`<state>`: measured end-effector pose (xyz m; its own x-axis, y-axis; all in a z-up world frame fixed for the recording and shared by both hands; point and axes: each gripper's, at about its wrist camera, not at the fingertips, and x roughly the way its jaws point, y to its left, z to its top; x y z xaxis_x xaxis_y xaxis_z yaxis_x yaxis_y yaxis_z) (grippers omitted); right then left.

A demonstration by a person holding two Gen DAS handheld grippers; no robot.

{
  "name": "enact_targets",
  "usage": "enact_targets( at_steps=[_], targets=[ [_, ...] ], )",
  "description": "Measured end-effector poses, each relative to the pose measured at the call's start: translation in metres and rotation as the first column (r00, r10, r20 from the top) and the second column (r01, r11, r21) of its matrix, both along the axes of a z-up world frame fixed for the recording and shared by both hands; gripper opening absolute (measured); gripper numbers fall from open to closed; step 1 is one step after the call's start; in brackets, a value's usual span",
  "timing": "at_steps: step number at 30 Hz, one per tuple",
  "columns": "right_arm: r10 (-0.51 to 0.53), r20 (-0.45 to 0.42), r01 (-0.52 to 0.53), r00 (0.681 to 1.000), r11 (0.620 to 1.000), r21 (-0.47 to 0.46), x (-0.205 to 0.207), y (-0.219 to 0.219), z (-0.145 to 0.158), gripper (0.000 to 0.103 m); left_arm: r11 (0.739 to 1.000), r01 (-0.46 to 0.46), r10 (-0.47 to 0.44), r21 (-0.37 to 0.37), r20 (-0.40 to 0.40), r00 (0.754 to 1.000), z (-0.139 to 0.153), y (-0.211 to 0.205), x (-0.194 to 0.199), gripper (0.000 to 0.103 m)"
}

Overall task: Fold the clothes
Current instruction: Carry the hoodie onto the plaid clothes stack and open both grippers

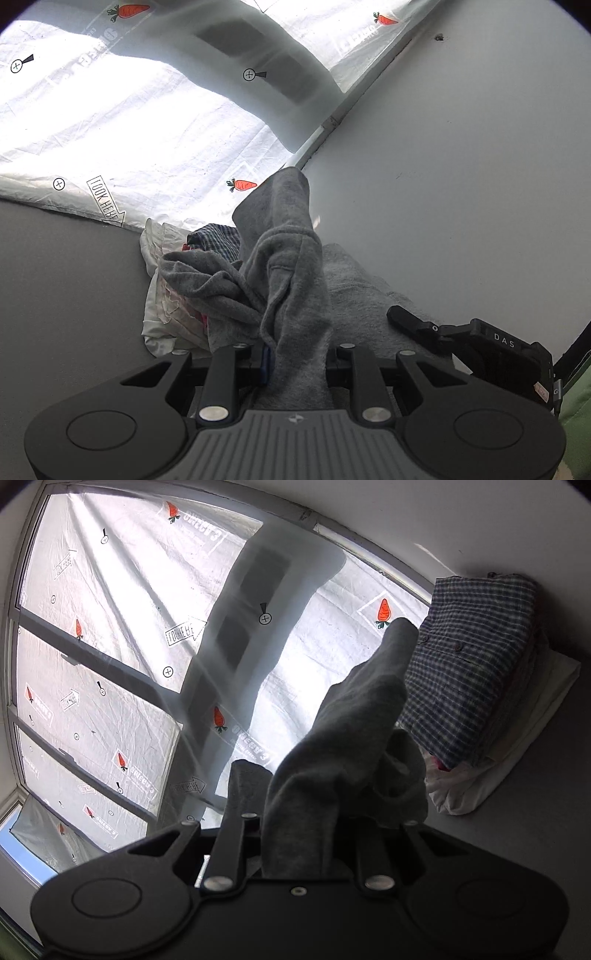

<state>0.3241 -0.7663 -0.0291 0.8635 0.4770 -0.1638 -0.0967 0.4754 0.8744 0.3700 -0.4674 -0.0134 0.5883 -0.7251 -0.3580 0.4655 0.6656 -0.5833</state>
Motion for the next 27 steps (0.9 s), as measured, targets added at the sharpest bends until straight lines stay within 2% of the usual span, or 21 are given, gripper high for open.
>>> enact_targets(
  at_steps=[3,4,5,8,10,13,16,18,20,23,25,26,27],
  targets=[
    [-0.017,0.031,0.017,0.999,1.000,-0.008,0.018,-0.025,0.008,0.021,0.999,0.027,-0.025,-0.037,0.038,0.999,0.007,-0.025,0.019,0.023],
    [-0.022,0.040,0.023,0.999,1.000,-0.016,0.025,-0.033,0.011,0.021,0.996,0.047,-0.043,-0.078,0.052,0.998,0.009,-0.032,0.027,0.012],
    [-0.021,0.047,0.023,0.999,0.999,-0.032,0.034,-0.039,0.015,0.021,0.988,0.082,-0.074,-0.132,0.060,0.995,0.013,-0.040,0.038,0.013],
    [-0.023,0.060,0.026,0.998,0.998,-0.052,0.065,-0.057,0.020,0.021,0.988,0.116,-0.104,-0.104,0.113,0.988,0.020,-0.078,0.069,0.014],
    [-0.033,0.046,0.037,0.998,0.995,-0.090,0.091,-0.064,0.017,0.018,0.988,0.120,-0.109,-0.096,0.112,0.988,0.003,-0.098,0.093,0.014],
    [-0.059,-0.030,0.054,0.998,0.988,-0.147,0.130,-0.073,0.001,0.016,0.996,0.060,-0.061,-0.060,-0.011,0.998,-0.034,-0.110,0.138,0.014],
    [-0.078,-0.099,0.063,0.992,0.988,-0.139,0.151,-0.078,-0.024,0.016,1.000,-0.001,0.001,0.020,-0.031,1.000,-0.052,-0.093,0.148,0.014],
    [-0.080,-0.104,0.069,0.991,0.992,-0.103,0.154,-0.083,-0.037,0.015,0.997,-0.063,0.065,0.032,-0.060,0.996,-0.063,-0.067,0.148,0.016],
    [-0.085,-0.100,0.075,0.991,0.993,-0.096,0.153,-0.086,-0.041,0.015,0.990,-0.133,0.138,0.043,-0.136,0.981,-0.081,-0.037,0.144,0.022],
    [-0.101,-0.102,0.090,0.990,0.991,-0.104,0.150,-0.091,-0.040,0.015,0.973,-0.220,0.231,0.071,-0.244,0.942,-0.106,0.004,0.137,0.038],
    [-0.109,-0.115,0.099,0.987,0.991,-0.093,0.152,-0.096,-0.042,0.015,0.959,-0.265,0.282,0.097,-0.338,0.898,-0.130,0.025,0.129,0.058],
    [-0.112,-0.122,0.102,0.986,0.991,-0.090,0.153,-0.098,-0.042,0.015,0.954,-0.280,0.299,0.105,-0.387,0.872,-0.142,0.036,0.121,0.061],
    [-0.116,-0.129,0.105,0.985,0.991,-0.087,0.154,-0.100,-0.043,0.015,0.955,-0.279,0.294,0.097,-0.418,0.860,-0.151,0.040,0.119,0.066]
  ],
)
